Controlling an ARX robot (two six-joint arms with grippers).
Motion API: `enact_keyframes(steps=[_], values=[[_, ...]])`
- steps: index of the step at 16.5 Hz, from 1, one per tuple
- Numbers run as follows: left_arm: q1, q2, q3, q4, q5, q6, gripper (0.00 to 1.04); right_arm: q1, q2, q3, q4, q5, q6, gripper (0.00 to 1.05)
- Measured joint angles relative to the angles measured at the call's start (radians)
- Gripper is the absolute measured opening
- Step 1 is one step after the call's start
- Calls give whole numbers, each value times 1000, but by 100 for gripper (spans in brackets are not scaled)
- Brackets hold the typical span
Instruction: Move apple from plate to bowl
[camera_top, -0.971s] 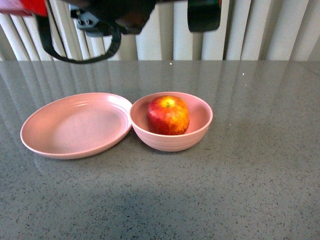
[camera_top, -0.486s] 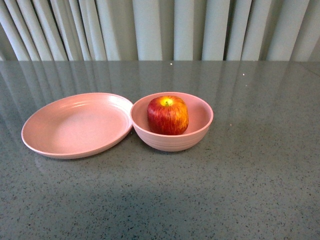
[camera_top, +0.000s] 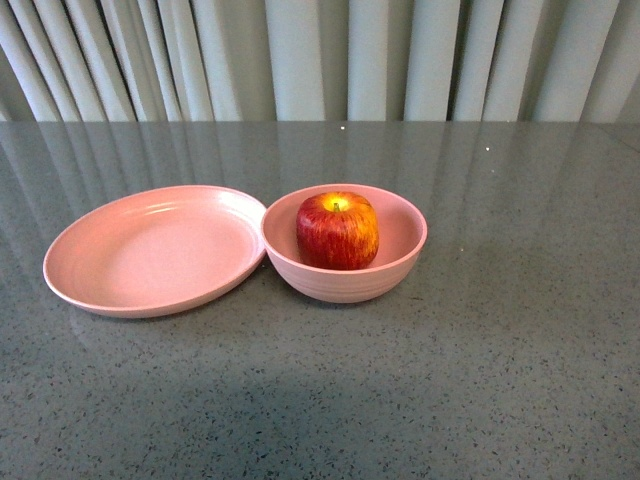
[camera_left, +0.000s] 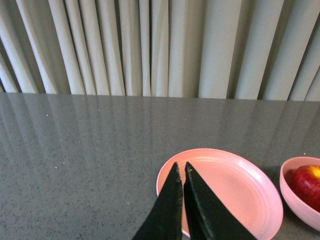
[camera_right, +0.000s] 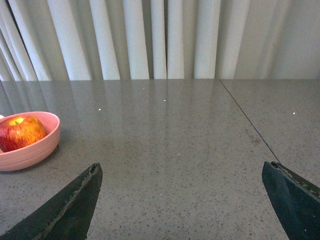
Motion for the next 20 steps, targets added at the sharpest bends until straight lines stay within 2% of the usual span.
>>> enact_keyframes(steps=[9,20], values=[[1,-240,-200,-53,0,1,1,0,0,0,0,0,0,98],[1,-458,-271,-175,2,1,1,0,0,0,0,0,0,98]])
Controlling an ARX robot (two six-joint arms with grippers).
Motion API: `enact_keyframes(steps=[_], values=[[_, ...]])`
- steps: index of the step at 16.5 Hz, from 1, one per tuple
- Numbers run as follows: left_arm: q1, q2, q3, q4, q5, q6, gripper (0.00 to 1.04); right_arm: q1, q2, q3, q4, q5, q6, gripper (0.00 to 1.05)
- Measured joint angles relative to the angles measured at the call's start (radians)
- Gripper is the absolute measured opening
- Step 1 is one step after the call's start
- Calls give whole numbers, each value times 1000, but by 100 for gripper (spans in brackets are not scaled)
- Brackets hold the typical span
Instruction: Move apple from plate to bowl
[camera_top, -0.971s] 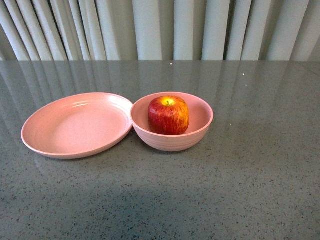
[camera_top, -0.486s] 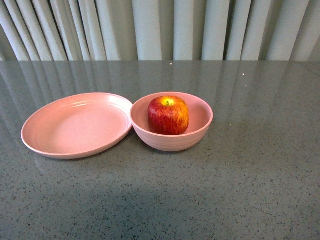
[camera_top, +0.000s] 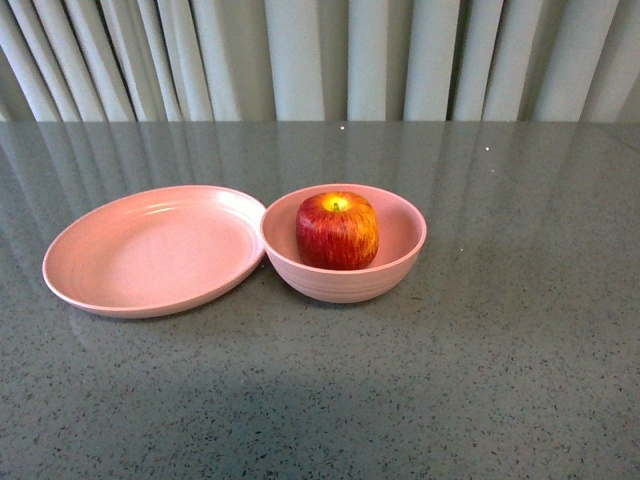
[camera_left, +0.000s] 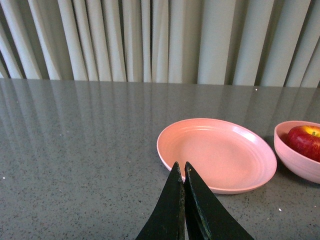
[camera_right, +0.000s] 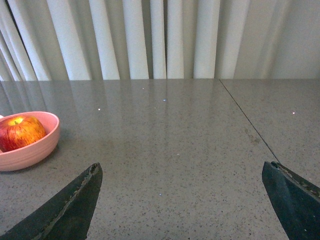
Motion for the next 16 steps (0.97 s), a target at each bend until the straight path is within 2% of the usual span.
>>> enact_keyframes(steps=[6,8,9,16], values=[[0,-70,0,-72,0,0,1,0,0,0,0,0,0,98],[0,-212,1,-259,-1,1,1,0,0,0,0,0,0,98],[0,-232,3,-226,1,2,1,0,0,0,0,0,0,98],[0,-233,1,-246,0,2,2,0,0,0,0,0,0,98]])
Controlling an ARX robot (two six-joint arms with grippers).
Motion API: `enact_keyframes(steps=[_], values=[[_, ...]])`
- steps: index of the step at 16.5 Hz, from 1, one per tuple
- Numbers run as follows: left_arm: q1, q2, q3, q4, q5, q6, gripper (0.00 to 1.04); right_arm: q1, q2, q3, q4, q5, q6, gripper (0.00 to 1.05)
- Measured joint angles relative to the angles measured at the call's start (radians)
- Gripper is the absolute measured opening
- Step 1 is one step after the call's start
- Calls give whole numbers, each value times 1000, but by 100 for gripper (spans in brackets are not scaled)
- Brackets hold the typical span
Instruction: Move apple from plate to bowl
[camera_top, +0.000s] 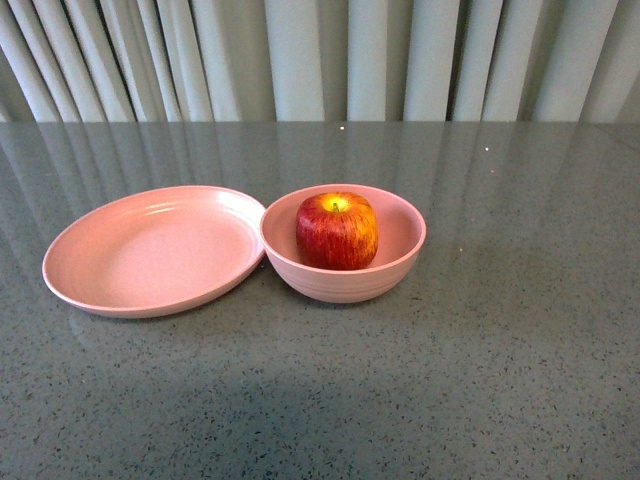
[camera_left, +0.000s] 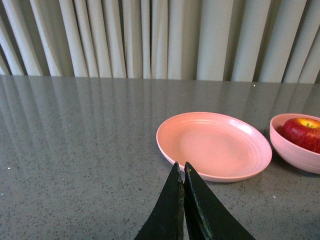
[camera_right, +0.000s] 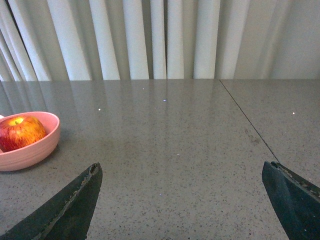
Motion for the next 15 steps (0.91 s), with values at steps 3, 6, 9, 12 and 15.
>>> enact_keyframes(steps=[3,6,9,12,15], values=[[0,0,0,0,0,1,36,0,0,0,0,0,0,98],[0,0,0,0,0,1,70,0,0,0,0,0,0,98],[0,0,0,0,0,2,100,0,0,0,0,0,0,98],[0,0,0,0,0,2,98,0,0,0,0,0,0,98],[0,0,0,0,0,2,98,0,0,0,0,0,0,98]])
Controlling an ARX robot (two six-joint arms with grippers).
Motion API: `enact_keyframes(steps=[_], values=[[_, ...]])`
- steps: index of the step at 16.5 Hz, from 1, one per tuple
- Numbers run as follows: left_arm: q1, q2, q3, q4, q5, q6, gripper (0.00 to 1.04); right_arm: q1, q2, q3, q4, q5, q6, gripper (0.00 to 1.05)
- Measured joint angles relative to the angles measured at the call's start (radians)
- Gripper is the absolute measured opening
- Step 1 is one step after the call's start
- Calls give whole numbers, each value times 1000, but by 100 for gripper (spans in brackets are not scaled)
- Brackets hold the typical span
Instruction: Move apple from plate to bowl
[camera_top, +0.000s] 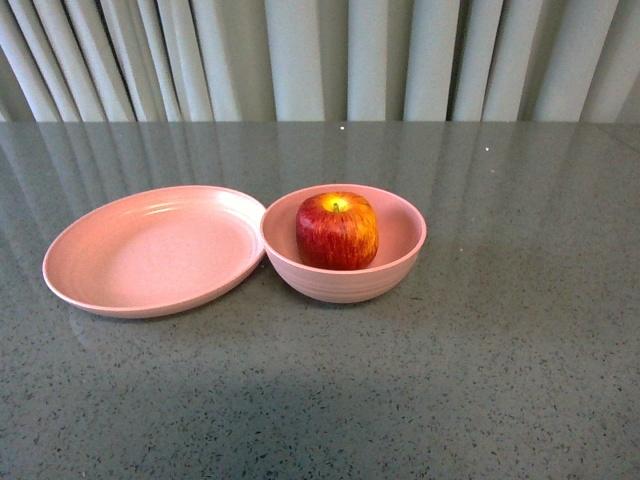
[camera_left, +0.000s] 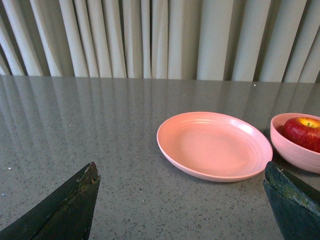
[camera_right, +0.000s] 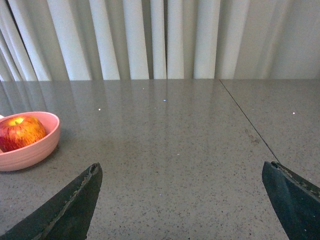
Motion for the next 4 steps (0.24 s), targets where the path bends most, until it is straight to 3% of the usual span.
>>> enact_keyframes(steps=[4], values=[[0,0,0,0,0,0,98,0,0,0,0,0,0,98]])
